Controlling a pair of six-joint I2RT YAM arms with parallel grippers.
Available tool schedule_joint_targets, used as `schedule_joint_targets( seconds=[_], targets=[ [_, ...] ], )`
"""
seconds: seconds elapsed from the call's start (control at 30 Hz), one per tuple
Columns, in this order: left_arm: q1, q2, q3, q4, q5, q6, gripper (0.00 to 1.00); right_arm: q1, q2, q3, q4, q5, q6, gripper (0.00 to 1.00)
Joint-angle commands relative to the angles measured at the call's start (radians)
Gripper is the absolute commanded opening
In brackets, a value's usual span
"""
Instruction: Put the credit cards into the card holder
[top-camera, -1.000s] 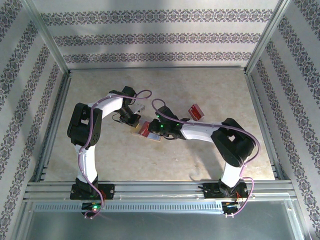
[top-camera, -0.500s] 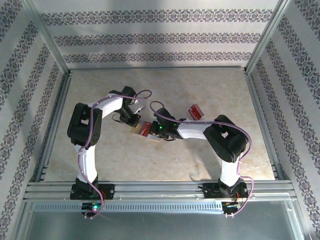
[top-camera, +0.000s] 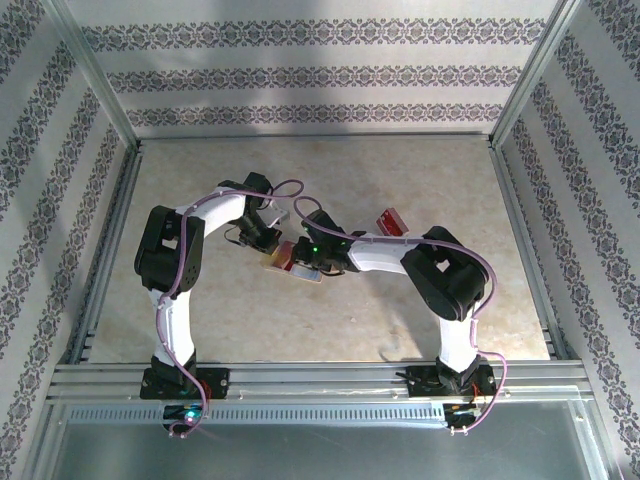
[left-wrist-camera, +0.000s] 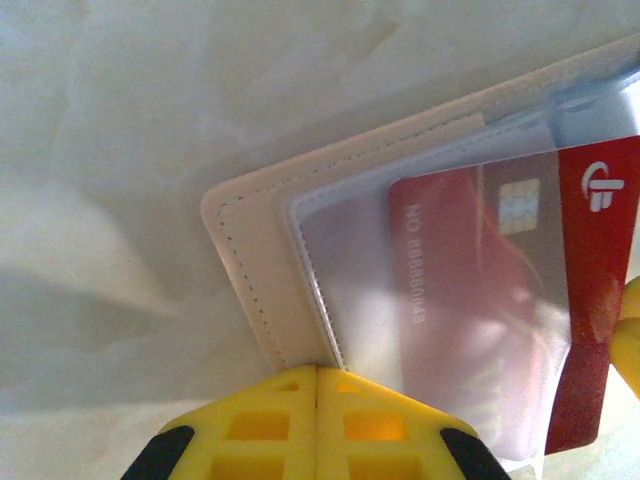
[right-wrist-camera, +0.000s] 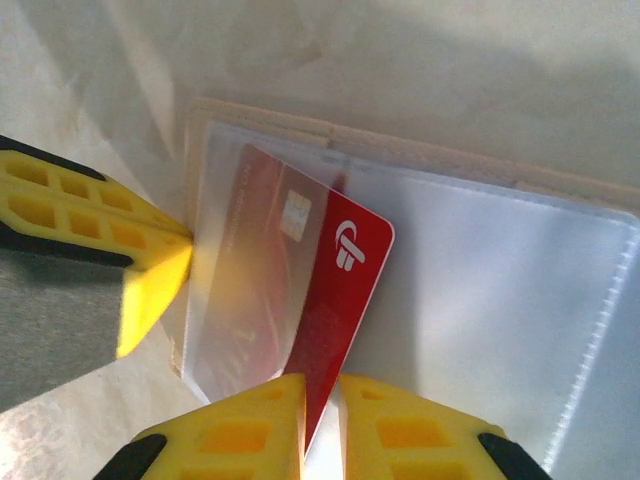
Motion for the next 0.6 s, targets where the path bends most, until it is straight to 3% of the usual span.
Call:
schedule_joint_targets(
  seconds=[0.0,0.27,0.57],
  targets=[
    [-0.003,0.02,-0.01,-0.023,-0.035,0.007,0.06,0.001,0.027,0.039,-0.023,-0.014,-0.018,0.17],
    [-0.002,0.02,-0.008,-0.025,-0.038,0.007,0.06,0.0,0.047,0.062,-0.018,-0.025,-0.016,0.15],
    [0.007,0.006,0.012,-0.039,-0.032,0.001,0.06,0.006,-0.052,-0.01,-0.04,0.028,-0.011,0.2]
  ],
)
